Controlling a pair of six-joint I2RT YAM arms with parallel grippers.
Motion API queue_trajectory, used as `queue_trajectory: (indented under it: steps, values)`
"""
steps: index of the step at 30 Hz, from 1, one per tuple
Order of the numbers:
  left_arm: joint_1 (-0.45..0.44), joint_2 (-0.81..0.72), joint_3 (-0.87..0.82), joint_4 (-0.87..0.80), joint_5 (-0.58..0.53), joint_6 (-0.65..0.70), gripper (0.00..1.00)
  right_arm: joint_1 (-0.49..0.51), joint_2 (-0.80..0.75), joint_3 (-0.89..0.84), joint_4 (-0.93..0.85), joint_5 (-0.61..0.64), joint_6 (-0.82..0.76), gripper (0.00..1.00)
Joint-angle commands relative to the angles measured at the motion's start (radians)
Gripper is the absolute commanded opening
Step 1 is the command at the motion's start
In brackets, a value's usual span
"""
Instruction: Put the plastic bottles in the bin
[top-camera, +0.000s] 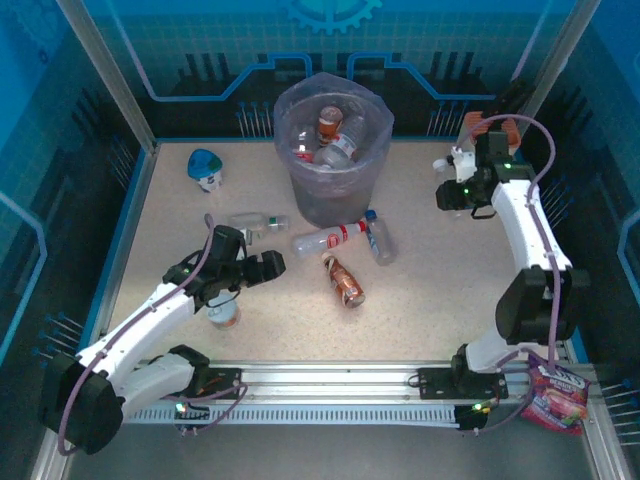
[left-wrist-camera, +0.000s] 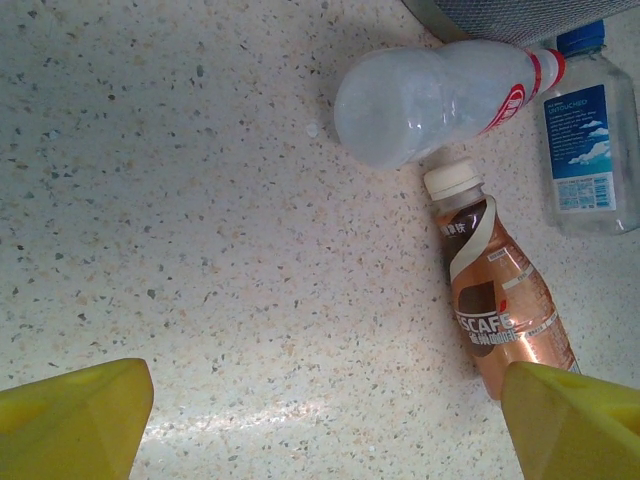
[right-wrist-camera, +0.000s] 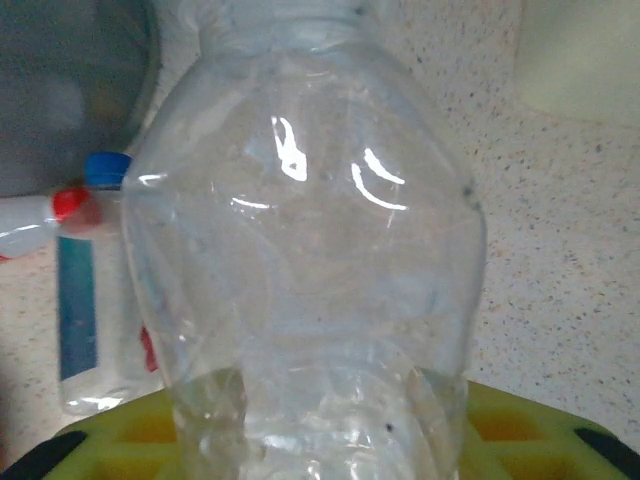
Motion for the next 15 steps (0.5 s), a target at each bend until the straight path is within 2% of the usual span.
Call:
queue_trajectory:
  steps: [1,8,15]
  values:
    - [0.003,0.003,-0.016,0.028,0.023,-0.002,0.91,0.015,-0.072,0.026,-0.069,-0.03,0.035,0.41]
    - [0.002,0.022,-0.025,0.043,0.032,-0.01,0.91,0.184,-0.152,0.156,-0.07,-0.016,0.076,0.43]
    - [0.003,0.005,-0.052,0.054,0.036,-0.018,0.92,0.395,-0.076,0.345,0.008,0.045,0.127,0.42]
